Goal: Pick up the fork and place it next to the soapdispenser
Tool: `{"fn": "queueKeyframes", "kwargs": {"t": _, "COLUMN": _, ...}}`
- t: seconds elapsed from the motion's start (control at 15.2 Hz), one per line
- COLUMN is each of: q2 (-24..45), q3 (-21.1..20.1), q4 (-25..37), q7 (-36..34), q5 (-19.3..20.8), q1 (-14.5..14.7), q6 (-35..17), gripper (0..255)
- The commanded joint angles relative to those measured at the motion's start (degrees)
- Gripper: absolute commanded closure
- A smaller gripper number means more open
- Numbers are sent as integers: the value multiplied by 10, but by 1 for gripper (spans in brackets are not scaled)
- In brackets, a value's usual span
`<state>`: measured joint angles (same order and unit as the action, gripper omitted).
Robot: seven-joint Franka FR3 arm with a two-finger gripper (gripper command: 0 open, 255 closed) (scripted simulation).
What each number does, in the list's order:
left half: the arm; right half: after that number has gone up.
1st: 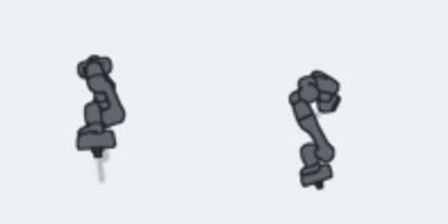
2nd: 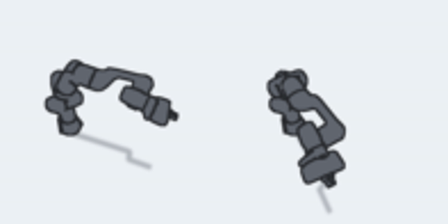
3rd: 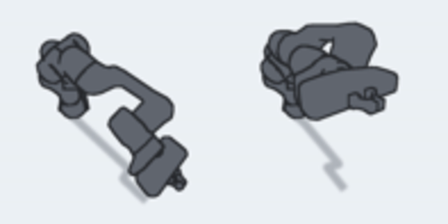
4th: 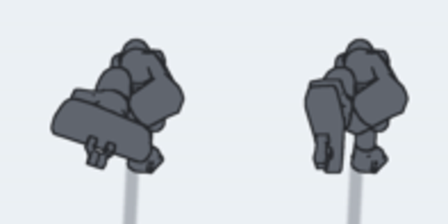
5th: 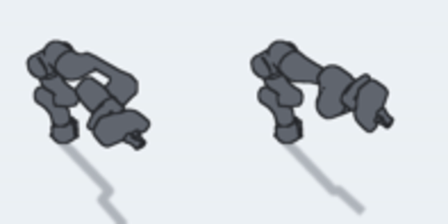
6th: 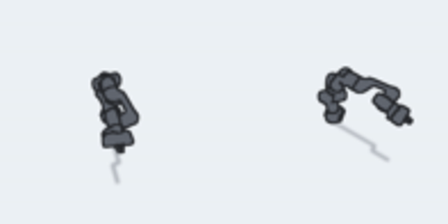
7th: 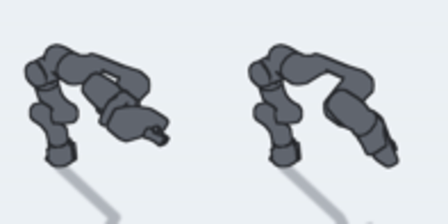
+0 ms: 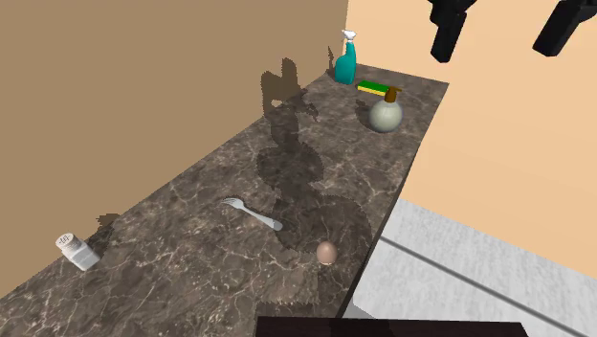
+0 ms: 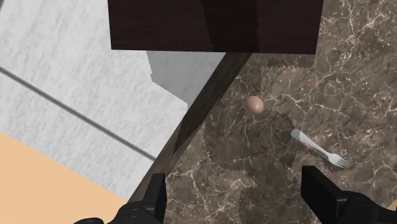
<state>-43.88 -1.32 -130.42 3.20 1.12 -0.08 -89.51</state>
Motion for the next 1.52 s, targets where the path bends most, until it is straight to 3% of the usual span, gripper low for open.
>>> {"fn": "queueKeyframes", "kwargs": {"t": 0.0, "q2": 0, "q3": 0, "q4": 0, "q7": 0, "q5": 0, "q1": 0, "q6": 0, "gripper": 0}}
{"fn": "queueKeyframes", "kwargs": {"t": 0.73, "q2": 96, "q3": -57, "q4": -98, "q7": -7, "q5": -25, "q1": 45, "q6": -207, "gripper": 0}}
{"fn": "queueKeyframes", "kwargs": {"t": 1.45, "q2": 273, "q3": -123, "q4": -113, "q7": -29, "q5": -14, "q1": 75, "q6": -411, "gripper": 0}}
